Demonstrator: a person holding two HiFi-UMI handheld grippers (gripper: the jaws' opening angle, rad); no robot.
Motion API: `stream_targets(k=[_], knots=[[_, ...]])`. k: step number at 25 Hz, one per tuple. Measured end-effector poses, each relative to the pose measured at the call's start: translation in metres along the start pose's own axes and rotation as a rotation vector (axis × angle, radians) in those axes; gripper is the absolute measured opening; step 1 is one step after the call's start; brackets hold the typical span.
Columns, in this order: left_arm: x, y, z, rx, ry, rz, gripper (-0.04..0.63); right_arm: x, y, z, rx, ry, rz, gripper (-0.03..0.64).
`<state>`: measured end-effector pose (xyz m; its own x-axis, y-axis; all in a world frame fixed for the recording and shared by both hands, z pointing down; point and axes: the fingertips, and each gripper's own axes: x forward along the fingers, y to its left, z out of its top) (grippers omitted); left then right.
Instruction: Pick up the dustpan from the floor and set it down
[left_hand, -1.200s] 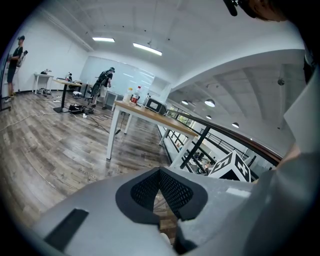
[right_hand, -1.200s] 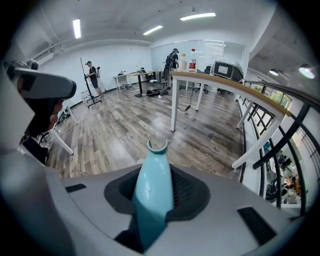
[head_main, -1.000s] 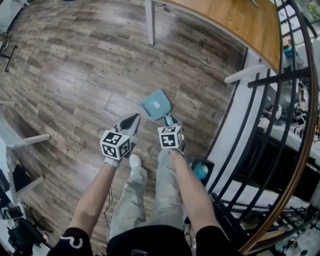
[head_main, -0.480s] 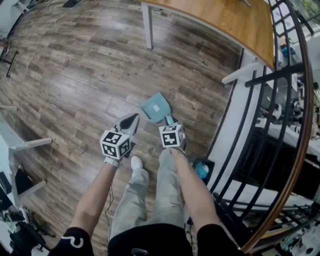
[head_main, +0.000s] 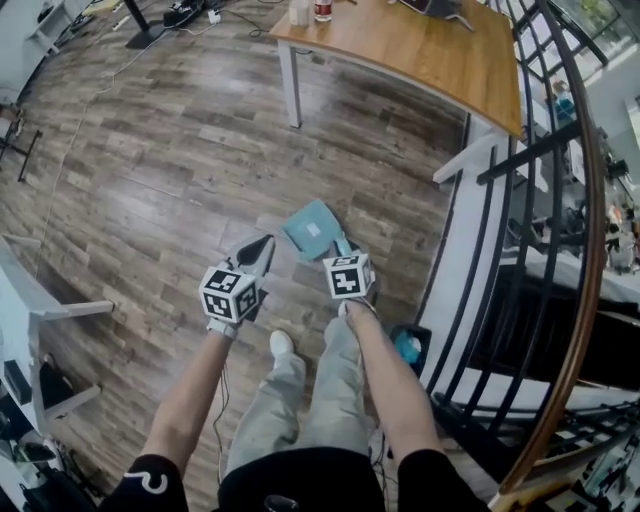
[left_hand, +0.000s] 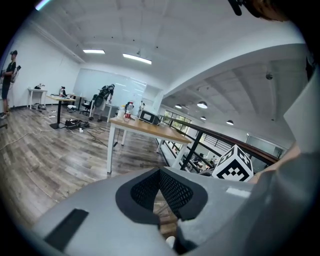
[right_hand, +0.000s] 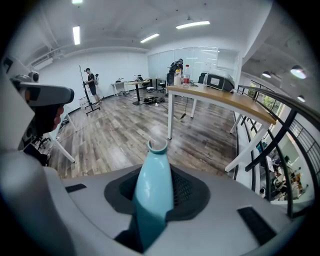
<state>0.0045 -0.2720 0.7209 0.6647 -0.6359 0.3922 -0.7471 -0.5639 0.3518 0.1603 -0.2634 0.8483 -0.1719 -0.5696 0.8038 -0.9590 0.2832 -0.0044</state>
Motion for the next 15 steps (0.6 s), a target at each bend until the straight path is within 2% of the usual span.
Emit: stream_targets(k=[7, 15], knots=[[-0.047, -0.014, 0.048, 0.050, -0.055, -0.024, -0.002, -0.072, 0.011, 0.058, 0.006, -0.111, -0.021, 0.086], [-0.109, -0.035, 0.131, 0.125, -0.168, -0.058, -0.002, -0.186, 0.020, 0.144, -0.020, -0.241, -0.046, 0.086]])
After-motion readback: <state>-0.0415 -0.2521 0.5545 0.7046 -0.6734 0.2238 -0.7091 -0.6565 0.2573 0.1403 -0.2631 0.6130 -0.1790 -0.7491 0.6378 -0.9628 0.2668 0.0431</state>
